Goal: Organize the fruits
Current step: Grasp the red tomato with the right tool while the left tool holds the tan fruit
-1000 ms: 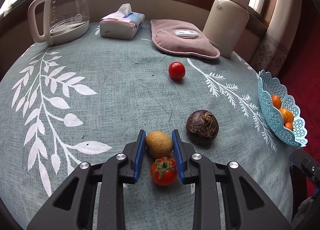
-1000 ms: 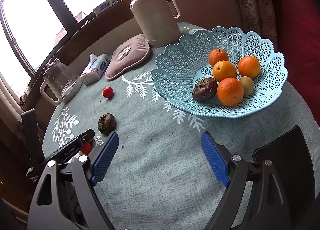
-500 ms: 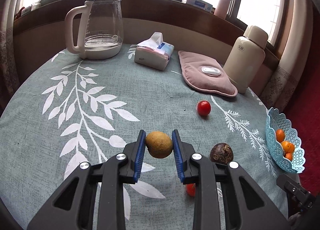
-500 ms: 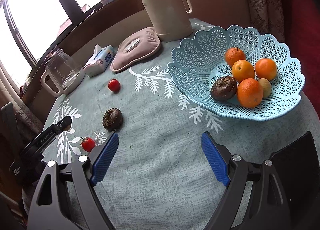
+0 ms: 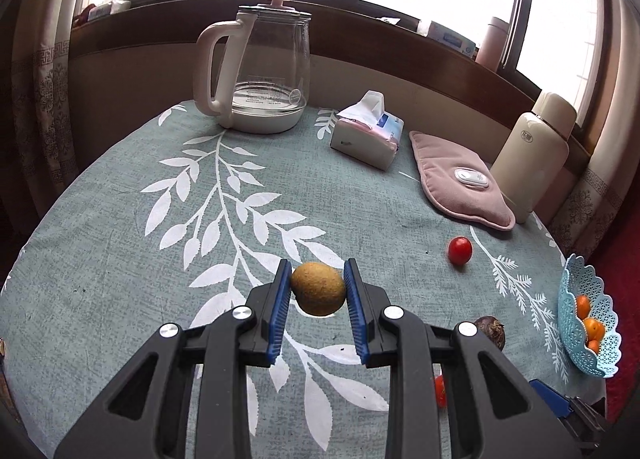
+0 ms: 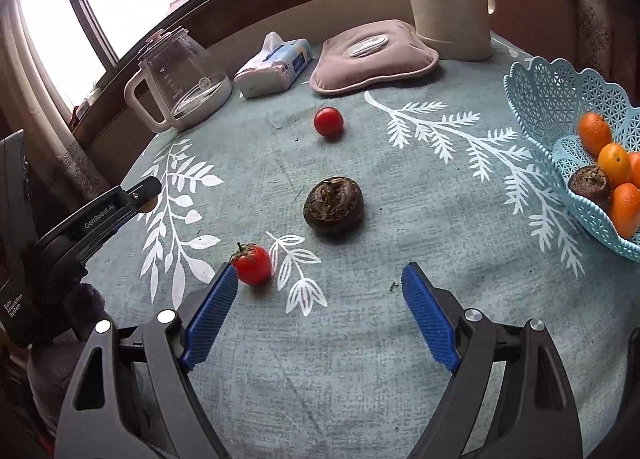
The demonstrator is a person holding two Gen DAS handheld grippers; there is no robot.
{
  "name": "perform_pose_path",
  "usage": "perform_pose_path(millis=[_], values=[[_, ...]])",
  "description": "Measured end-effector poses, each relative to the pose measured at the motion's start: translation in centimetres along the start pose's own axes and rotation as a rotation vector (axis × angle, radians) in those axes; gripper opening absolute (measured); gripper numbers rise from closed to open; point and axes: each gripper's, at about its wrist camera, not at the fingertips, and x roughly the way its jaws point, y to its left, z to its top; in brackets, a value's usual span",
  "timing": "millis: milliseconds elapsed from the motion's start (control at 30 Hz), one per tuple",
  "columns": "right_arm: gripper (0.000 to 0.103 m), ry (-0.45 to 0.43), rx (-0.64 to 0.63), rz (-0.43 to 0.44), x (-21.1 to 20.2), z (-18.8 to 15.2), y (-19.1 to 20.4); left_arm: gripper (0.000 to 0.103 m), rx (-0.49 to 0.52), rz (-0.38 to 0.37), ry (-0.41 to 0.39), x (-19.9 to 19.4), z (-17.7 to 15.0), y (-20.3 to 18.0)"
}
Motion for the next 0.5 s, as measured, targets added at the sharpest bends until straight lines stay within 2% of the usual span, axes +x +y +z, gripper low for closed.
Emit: perform_pose_path(millis=[167,300,367,500], values=[[0.083,0.024,-0.037,0.032,1.6,0.6,1.6,0.027,-0.019,0.0,0.007,0.1,0.0,0.4],[0.078,0.045,-0.063,0.041,2.6,0.7,2.5,0.027,-0.03,-0.002,0.01,0.2,0.0,0.6],[0.074,0.055,-0.081,0.045,3.0,0.7,2.9,0.027,-0.034,-0.002,0.012,0.2,0.0,0.7],[0.061,0.071,-0.113,0.039,3.7,0.6,3.7,0.027,-0.032,-0.005,0.014,0.2,-0.1,0.6]])
